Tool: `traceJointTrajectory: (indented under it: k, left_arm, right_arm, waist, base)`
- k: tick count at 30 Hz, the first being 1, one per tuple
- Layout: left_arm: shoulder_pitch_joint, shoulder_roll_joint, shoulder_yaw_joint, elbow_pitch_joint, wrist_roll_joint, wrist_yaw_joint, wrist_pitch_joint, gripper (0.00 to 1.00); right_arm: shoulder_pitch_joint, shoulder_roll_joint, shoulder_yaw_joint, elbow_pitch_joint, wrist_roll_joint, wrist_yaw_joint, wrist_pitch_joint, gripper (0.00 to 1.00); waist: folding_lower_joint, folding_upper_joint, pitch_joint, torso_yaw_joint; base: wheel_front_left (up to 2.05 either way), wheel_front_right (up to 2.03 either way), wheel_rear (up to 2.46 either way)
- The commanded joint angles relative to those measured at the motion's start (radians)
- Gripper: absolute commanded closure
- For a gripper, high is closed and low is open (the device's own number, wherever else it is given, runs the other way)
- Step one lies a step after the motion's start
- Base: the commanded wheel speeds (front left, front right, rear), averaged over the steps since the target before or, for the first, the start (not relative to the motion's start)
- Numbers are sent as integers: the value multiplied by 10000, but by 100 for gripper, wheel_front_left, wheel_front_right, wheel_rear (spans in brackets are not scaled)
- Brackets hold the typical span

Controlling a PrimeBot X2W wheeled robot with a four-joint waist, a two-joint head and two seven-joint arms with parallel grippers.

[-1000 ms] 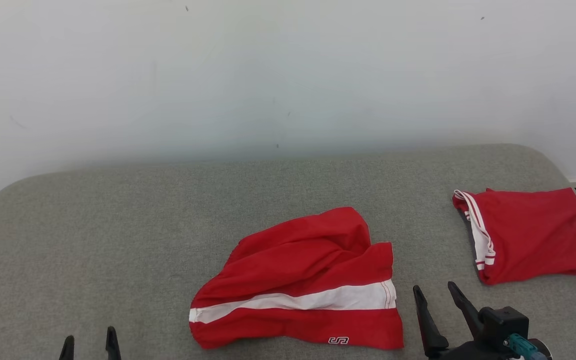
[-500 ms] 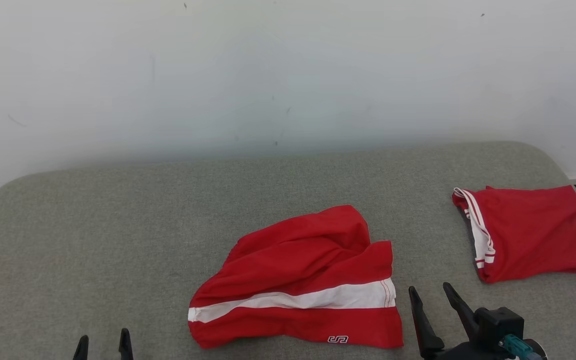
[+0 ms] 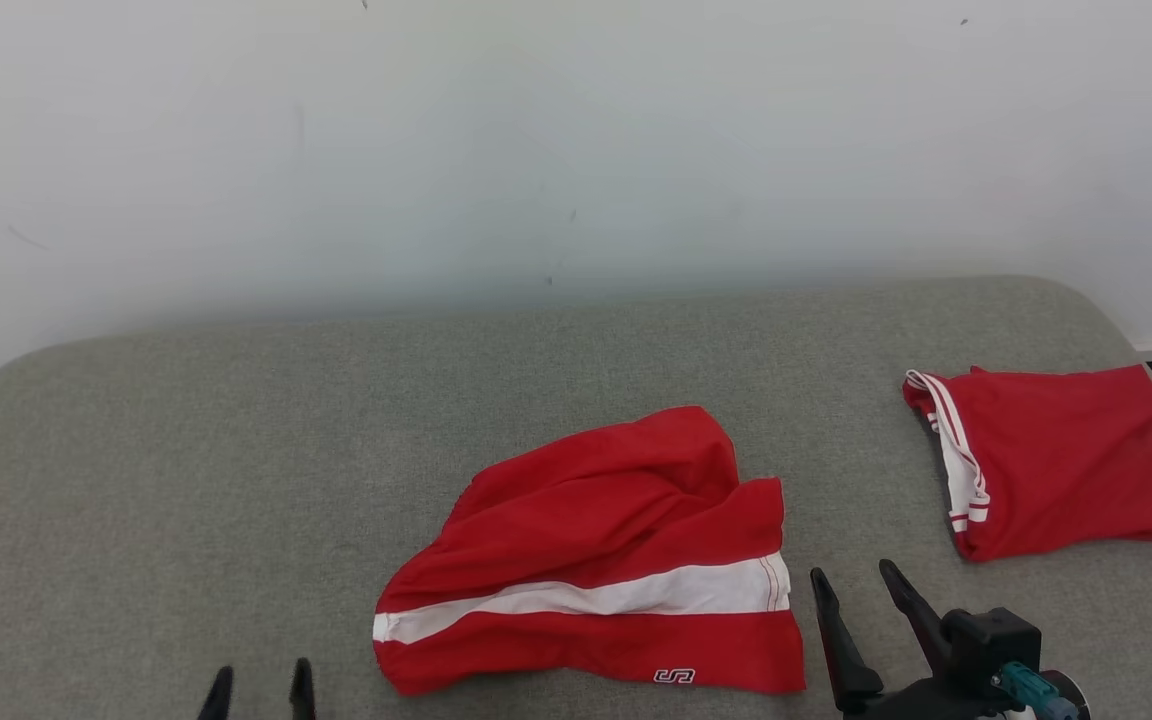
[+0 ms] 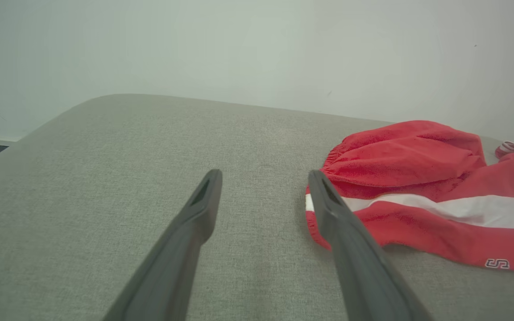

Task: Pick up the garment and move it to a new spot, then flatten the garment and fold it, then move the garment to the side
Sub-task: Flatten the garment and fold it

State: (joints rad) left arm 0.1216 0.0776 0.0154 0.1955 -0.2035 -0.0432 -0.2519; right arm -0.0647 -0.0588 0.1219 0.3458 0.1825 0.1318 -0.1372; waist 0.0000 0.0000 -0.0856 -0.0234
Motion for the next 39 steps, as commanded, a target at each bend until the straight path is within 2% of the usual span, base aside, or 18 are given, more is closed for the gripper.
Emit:
traceJointTrajectory:
  k: [1, 8, 14, 24, 26, 27, 28, 33, 39]
  left_arm:
    - [-301, 3, -182, 173, -29, -127, 189, 0]
    - [-1710, 163, -972, 1643, -174, -618, 1246, 0]
    - [-2880, 139, -1229, 3094, -390, -697, 1759, 0]
    - [-3841, 296, -1506, 4160, -539, -768, 1808, 0]
    - [-3927, 333, -1551, 4333, -582, -783, 1721, 57]
    - [-3958, 351, -1577, 4402, -592, -783, 1671, 91]
    - [-3972, 369, -1605, 4475, -619, -791, 1613, 100]
    - [-4004, 380, -1822, 4693, -704, -827, 1412, 100]
    - [-4062, 301, -2008, 4812, -792, -846, 1174, 100]
  right_arm:
    - [-119, -78, 34, -24, 19, -27, 30, 0]
    - [-443, -233, 304, 203, 121, -27, 366, 0]
    - [-787, -184, 613, 398, 226, -27, 298, 0]
    - [-1264, -238, 803, 671, 385, -27, 1, 0]
    - [-1330, -229, 814, 766, 374, -27, -56, 0]
    - [-1371, -216, 809, 796, 373, -27, -69, 0]
    - [-1400, -202, 821, 829, 371, -27, -93, 0]
    - [-1492, -173, 981, 1096, 552, -27, 135, 0]
    - [-1896, -175, 1293, 1716, 876, -27, 1038, 0]
  waist:
    - [0, 0, 64, 18]
    - [0, 0, 510, 37]
    - [0, 0, 992, -255]
    - [0, 0, 1629, -430]
    - [0, 0, 1664, -430]
    - [0, 0, 1676, -418]
    - [0, 0, 1679, -402]
    - [0, 0, 1663, -265]
    - [0, 0, 1702, -143]
  base:
    - [0, 0, 0]
    - [0, 0, 0]
    - [0, 0, 0]
    - [0, 0, 0]
    - [0, 0, 0]
    - [0, 0, 0]
    - [0, 0, 0]
    - [0, 0, 0]
    - [0, 0, 0]
